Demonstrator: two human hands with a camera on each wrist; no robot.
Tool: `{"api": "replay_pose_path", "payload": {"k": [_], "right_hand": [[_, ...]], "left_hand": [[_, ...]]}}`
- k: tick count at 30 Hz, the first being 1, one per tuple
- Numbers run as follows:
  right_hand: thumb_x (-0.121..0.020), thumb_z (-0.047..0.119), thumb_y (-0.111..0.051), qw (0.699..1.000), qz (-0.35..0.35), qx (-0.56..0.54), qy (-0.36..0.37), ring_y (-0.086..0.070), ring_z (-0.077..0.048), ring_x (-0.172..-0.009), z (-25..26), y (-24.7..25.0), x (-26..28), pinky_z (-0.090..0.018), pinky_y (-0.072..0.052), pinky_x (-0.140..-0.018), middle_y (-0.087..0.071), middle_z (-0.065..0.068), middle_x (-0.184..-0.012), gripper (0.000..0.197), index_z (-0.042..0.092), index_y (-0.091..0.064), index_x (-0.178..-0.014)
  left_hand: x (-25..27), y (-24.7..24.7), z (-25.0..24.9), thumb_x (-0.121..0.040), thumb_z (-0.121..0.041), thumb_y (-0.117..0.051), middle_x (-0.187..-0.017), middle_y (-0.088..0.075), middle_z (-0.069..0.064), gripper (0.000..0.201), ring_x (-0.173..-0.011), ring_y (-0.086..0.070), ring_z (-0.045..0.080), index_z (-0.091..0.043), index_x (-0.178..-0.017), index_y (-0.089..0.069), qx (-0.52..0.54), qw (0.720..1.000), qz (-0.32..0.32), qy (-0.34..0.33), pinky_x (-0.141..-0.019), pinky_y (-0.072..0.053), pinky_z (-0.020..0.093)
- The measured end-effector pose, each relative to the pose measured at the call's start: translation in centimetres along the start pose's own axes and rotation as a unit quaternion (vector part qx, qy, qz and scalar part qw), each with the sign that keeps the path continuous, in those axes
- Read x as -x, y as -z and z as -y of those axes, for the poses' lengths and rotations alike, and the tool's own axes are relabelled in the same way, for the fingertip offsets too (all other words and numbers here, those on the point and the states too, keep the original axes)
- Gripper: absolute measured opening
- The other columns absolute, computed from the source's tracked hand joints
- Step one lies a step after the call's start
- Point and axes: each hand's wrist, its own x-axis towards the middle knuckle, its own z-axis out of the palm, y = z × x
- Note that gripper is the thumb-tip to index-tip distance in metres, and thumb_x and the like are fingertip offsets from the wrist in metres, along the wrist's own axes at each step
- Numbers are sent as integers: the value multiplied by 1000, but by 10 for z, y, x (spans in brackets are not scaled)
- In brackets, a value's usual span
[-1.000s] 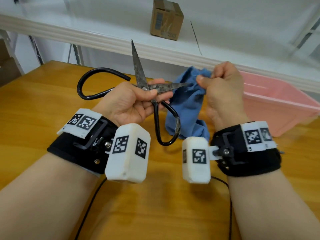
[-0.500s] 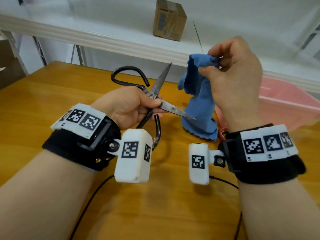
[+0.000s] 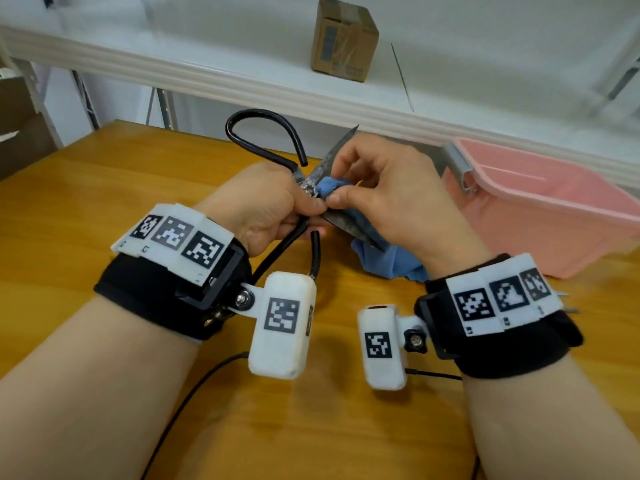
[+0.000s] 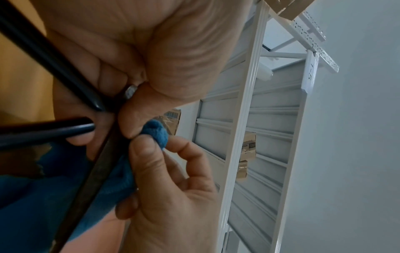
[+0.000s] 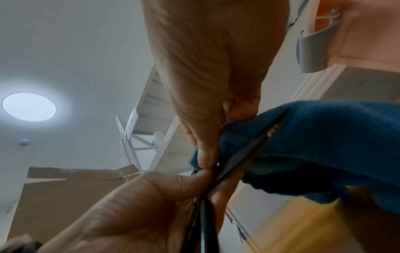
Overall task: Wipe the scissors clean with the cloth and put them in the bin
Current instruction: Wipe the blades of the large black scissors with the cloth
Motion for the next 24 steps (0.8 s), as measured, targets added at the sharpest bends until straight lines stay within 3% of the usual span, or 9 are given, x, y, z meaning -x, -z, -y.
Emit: {"api": "replay_pose_path", "payload": {"k": [4, 8, 13, 18, 24], "right_hand": [[-82, 28, -79, 1000, -12, 28, 1, -62, 1, -81, 4, -2, 0, -19, -50, -71, -67, 14, -86, 14, 35, -67, -86], [-89, 33, -72, 999, 13, 49, -8, -62, 0, -85, 3, 3, 1, -20, -50, -75, -68, 15, -93, 5, 34, -72, -94], [-88, 26, -70, 998, 0, 70, -3, -61, 3, -80, 3, 1, 0, -12, -46, -71, -67, 17, -85, 6, 32, -72, -88], [-89, 23, -64, 996, -22, 85, -5, -60, -8, -86, 5, -7, 0, -25, -49, -77, -67, 10, -92, 6, 26, -69, -91], [-92, 22, -60, 993, -53, 100, -15, -57, -9, -88, 5, -10, -1, -26, -47, -78, -62, 11, -91, 5, 25, -64, -94]], "left_hand": [[0, 1, 0, -87, 14, -54, -101, -70, 23, 31, -85, -71, 30, 8, -117, -56, -9, 999, 25, -21, -70, -61, 34], [1, 4, -1, -89, 19, -42, -111, -68, 25, 31, -100, -69, 37, 8, -115, -56, 25, 997, 65, -22, -82, -59, 43], [-1, -1, 4, -91, 17, -42, -103, -69, 27, 27, -93, -70, 36, 7, -112, -56, 16, 997, 68, -20, -83, -57, 44], [-3, -5, 8, -90, 17, -44, -93, -67, 24, 24, -91, -69, 35, 3, -104, -58, 4, 998, 50, -39, -79, -59, 42], [-5, -7, 11, -90, 17, -44, -96, -69, 24, 29, -97, -68, 38, 4, -111, -59, 6, 997, 58, -51, -84, -57, 46]]}}
